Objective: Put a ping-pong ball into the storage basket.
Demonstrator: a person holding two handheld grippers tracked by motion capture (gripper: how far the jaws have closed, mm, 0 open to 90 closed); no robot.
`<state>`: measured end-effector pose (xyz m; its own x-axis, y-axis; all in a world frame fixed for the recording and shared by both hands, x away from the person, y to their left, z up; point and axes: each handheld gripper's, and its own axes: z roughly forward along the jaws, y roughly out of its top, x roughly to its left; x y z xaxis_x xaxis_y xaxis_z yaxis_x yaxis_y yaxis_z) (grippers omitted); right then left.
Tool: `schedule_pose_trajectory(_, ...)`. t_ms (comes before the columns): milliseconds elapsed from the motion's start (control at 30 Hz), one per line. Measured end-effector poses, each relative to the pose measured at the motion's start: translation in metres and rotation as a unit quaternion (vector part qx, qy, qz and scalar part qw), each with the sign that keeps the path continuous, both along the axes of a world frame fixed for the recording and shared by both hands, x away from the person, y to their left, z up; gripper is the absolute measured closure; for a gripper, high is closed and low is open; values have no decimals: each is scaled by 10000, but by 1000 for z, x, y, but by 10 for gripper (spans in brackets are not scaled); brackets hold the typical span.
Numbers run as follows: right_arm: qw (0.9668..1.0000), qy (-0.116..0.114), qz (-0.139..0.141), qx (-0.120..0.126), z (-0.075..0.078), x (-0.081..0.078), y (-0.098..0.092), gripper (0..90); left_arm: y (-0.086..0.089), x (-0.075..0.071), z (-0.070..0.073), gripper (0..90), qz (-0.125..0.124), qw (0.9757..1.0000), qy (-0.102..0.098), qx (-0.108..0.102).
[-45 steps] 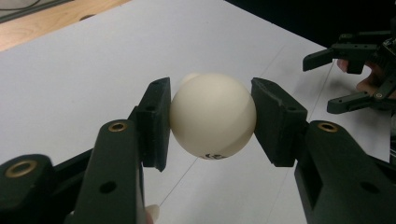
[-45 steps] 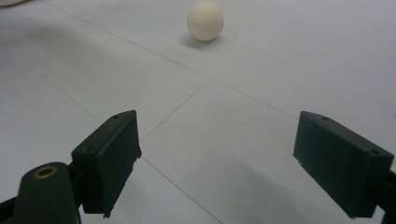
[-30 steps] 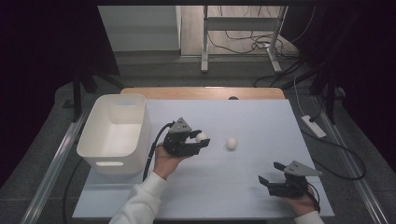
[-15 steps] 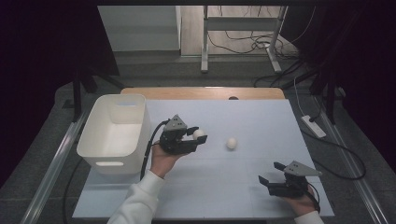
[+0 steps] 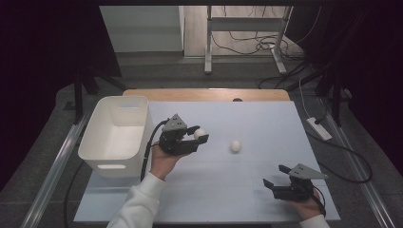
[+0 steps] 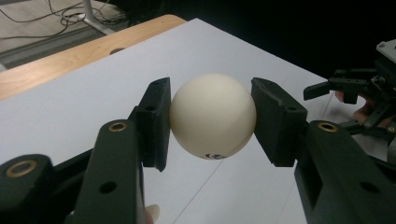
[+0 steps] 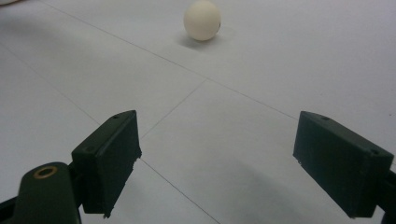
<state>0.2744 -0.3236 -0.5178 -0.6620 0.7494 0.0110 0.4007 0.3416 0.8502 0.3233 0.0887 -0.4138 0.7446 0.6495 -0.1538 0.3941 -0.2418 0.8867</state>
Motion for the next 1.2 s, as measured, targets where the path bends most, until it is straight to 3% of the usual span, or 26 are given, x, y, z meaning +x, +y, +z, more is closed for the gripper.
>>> schedule_pose_trajectory(1200,10000,-18,-51,-1,1,0,-1,146,24,-1,19,506,322,9990,-267,-179)
